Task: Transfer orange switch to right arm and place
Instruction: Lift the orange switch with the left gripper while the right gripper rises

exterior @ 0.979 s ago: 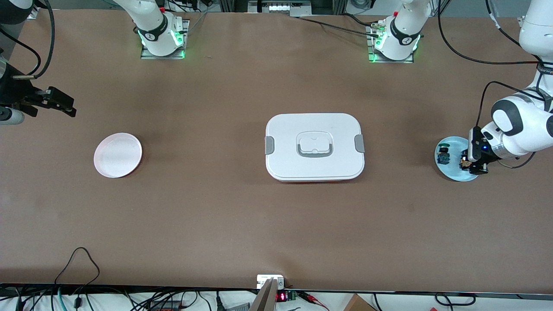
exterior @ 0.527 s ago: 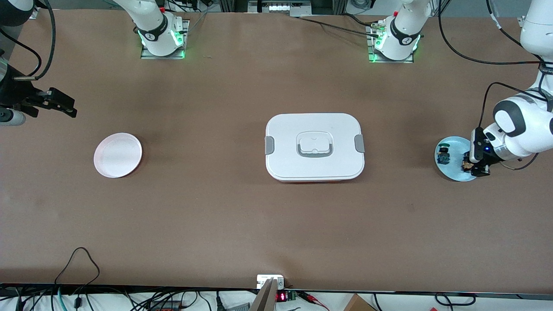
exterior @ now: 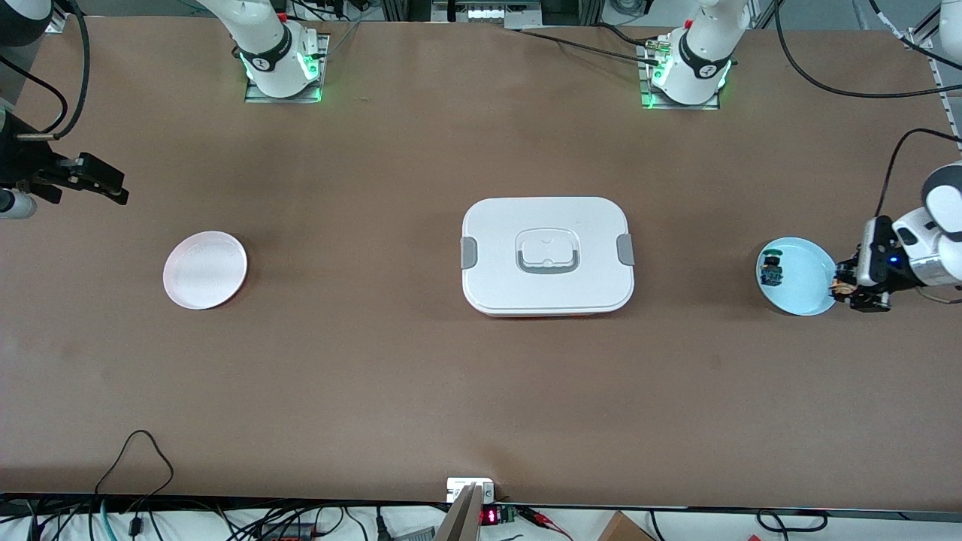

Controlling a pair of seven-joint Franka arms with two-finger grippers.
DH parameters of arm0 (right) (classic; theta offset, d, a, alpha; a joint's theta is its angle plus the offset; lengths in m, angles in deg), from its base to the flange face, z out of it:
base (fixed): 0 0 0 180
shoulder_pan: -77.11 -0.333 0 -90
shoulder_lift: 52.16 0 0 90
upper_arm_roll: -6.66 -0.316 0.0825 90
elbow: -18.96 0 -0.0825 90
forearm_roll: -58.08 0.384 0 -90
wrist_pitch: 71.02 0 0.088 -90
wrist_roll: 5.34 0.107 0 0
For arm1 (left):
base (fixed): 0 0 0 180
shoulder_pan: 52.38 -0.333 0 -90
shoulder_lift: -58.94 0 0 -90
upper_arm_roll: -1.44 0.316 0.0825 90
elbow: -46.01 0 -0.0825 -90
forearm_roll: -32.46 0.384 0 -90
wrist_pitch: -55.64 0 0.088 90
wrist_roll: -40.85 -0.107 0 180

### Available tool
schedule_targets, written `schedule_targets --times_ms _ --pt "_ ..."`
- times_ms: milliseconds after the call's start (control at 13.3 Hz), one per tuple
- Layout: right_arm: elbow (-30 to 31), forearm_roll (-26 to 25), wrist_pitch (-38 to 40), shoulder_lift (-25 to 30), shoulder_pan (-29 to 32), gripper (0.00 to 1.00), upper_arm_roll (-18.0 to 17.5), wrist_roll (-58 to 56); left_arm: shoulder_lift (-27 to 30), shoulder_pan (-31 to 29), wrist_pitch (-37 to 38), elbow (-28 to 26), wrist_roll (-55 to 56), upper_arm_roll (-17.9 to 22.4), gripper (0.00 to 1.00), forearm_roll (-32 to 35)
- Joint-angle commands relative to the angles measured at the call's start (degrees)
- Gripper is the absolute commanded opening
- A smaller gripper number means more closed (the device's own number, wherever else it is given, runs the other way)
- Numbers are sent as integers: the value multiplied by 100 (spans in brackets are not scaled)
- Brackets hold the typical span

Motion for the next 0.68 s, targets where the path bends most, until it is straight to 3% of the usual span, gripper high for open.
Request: schedule_targets --times_ms 0,226,603 --pt "-128 200 193 -52 31 100 -45 -55 137 -8 1015 378 88 -76 0 -159" --pt "-128 673 335 -44 -40 100 -72 -55 357 -17 1895 519 326 -112 0 -622" --pt "-93 1737 317 -131 -180 100 -81 -64 314 1 3626 652 414 -103 0 -3071"
